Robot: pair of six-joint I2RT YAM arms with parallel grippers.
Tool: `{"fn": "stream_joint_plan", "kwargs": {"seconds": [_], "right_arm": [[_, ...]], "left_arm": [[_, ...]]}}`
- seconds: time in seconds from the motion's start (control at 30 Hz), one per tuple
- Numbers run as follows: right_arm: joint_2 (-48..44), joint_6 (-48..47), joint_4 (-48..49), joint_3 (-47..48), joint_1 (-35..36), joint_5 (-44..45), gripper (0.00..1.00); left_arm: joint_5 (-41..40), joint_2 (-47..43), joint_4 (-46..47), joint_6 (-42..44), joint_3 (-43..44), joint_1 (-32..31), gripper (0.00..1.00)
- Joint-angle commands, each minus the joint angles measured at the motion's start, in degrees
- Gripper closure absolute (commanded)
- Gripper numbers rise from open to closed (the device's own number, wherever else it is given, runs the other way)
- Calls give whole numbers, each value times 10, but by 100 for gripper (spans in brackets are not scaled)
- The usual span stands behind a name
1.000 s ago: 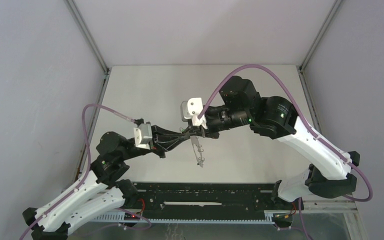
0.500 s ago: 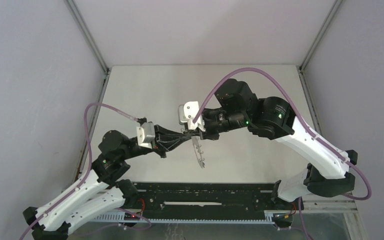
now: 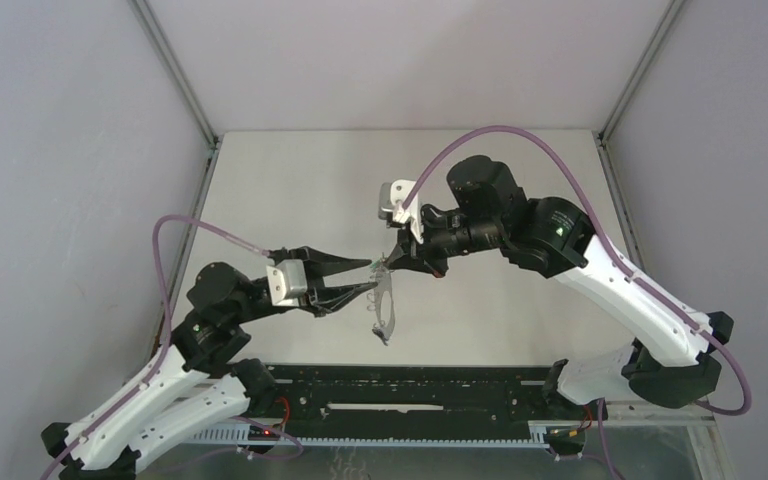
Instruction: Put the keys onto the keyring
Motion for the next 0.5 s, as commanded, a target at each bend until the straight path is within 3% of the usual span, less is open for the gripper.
{"fn": "stream_joint_plan", "kwargs": {"seconds": [0.0,0.2,0.37,0.47], "right_arm": [[-43,87,99,-36,-23,-49,100],[-64,122,135,-85,-40,-102,100],[-46,113,102,-75,-39,-154,100],[-29,108,78,-63,-35,-183,100]], "left_arm": [[-12,-22,-72,67,30,3,55],[-4,-49,-145,146,24,2,53],[-7,-39,-158,309,49,3,45],[22,-25,-168,394,68,2,36]]}}
